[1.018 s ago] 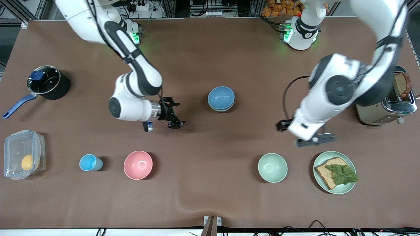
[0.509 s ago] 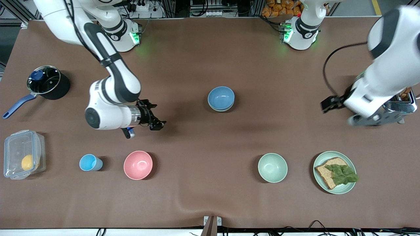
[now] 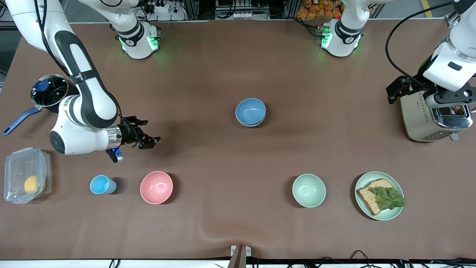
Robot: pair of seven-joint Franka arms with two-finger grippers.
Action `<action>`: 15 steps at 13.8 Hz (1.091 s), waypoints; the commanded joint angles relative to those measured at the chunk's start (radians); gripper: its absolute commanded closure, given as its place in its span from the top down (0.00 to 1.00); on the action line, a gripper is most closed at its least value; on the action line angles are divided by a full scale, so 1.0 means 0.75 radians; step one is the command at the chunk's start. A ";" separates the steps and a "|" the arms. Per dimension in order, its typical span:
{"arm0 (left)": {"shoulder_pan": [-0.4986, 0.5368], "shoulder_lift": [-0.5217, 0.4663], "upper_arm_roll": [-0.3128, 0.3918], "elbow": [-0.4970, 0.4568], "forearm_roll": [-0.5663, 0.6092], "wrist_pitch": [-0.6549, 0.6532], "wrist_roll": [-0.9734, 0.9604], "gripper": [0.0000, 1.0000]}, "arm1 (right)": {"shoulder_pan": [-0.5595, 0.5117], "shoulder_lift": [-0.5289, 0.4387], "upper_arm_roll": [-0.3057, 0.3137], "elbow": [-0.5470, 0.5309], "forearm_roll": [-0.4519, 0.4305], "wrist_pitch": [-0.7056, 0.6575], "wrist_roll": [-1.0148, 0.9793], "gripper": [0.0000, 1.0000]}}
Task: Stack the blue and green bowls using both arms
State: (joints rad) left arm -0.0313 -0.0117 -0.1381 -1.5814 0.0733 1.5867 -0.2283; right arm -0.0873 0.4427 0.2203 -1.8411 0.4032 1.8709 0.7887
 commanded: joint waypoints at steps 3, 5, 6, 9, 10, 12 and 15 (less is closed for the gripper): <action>0.013 -0.017 0.014 0.063 -0.081 -0.174 0.228 1.00 | 0.006 -0.187 -0.005 0.123 -0.157 -0.157 -0.029 1.00; 0.019 -0.013 0.018 0.071 -0.090 -0.175 0.243 1.00 | 0.006 -0.250 -0.014 0.125 -0.259 -0.177 -0.185 1.00; 0.019 -0.015 0.018 0.073 -0.110 -0.175 0.235 1.00 | 0.002 -0.281 -0.014 0.125 -0.292 -0.193 -0.265 1.00; 0.038 -0.031 0.012 0.073 -0.141 -0.183 0.225 1.00 | -0.012 -0.418 -0.018 0.091 -0.313 -0.200 -0.486 1.00; 0.036 -0.029 0.000 0.073 -0.141 -0.189 0.225 1.00 | -0.012 -0.473 -0.018 0.034 -0.325 -0.181 -0.544 1.00; 0.027 -0.029 0.000 0.075 -0.122 -0.189 0.225 1.00 | -0.031 -0.608 -0.010 -0.152 -0.345 -0.025 -0.599 1.00; 0.036 -0.062 0.004 0.080 -0.141 -0.191 0.216 1.00 | -0.088 -0.658 -0.007 -0.202 -0.417 0.081 -0.910 1.00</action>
State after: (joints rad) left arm -0.0167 -0.0307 -0.1333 -1.5264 -0.0078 1.4649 -0.0743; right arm -0.1023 0.0056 0.2023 -1.9478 0.1193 1.9034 0.2239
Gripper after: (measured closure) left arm 0.000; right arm 0.000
